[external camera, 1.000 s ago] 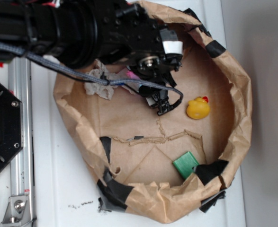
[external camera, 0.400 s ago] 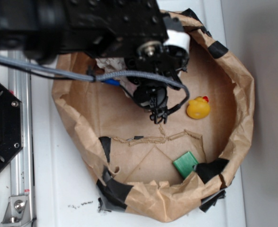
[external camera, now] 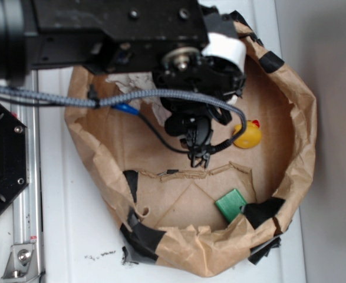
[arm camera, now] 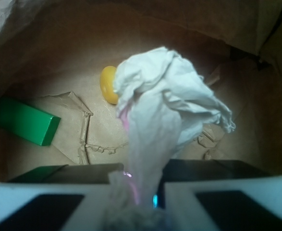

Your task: Grab the white paper.

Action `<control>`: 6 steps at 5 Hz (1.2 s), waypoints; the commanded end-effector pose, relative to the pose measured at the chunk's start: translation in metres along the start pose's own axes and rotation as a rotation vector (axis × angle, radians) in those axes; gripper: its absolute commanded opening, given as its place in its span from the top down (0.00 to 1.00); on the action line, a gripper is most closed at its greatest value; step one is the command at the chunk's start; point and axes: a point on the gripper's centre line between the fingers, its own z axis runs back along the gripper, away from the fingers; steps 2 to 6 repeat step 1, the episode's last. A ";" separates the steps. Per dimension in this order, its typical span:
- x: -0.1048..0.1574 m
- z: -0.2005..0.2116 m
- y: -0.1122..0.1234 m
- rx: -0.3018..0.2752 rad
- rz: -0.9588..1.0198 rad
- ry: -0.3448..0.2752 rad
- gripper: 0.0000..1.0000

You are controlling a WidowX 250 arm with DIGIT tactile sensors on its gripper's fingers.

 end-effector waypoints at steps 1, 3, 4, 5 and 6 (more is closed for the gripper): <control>0.003 0.034 -0.009 0.007 -0.080 -0.109 1.00; 0.003 0.034 -0.009 0.007 -0.080 -0.109 1.00; 0.003 0.034 -0.009 0.007 -0.080 -0.109 1.00; 0.003 0.034 -0.009 0.007 -0.080 -0.109 1.00; 0.003 0.034 -0.009 0.007 -0.080 -0.109 1.00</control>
